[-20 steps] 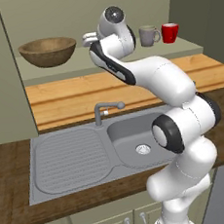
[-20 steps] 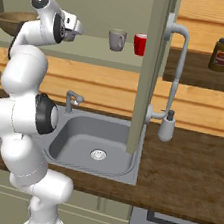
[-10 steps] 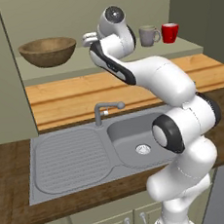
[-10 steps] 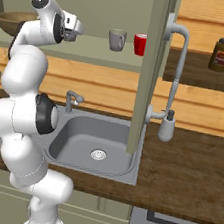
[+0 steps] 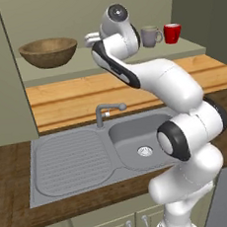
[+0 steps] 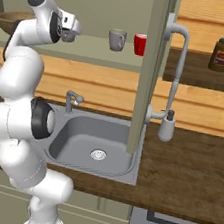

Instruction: Gather all objects into one cabinet and sort the glasses and bowls to opposite sides.

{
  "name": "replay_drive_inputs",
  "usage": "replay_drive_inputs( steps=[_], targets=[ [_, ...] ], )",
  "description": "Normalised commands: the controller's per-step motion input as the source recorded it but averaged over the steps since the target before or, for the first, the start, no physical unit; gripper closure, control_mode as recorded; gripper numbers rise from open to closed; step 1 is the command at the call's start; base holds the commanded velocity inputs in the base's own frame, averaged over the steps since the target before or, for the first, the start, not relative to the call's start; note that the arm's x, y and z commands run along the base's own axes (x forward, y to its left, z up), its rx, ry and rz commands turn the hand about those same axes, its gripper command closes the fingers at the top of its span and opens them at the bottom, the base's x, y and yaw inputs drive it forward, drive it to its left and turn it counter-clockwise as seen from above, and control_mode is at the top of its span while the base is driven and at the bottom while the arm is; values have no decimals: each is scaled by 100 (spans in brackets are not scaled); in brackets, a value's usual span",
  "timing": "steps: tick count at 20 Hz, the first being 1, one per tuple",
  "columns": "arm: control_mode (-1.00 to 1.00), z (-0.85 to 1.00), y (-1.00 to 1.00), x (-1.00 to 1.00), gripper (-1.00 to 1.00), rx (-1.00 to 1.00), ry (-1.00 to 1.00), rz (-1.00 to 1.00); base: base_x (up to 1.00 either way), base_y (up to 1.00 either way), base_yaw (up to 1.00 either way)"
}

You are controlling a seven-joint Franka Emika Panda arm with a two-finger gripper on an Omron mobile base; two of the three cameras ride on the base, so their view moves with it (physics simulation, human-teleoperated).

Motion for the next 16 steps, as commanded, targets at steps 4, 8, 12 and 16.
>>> replay_drive_inputs(
  steps=[4,8,12,16],
  targets=[
    [-100,3,-26,-86,100,0,0,-9,0,0,0],
    [-100,1,-45,-76,100,0,0,-11,0,0,0],
    [-100,0,-58,-59,100,0,0,-10,0,0,0],
    [-100,7,-60,-34,100,0,0,-9,0,0,0]
  ],
)
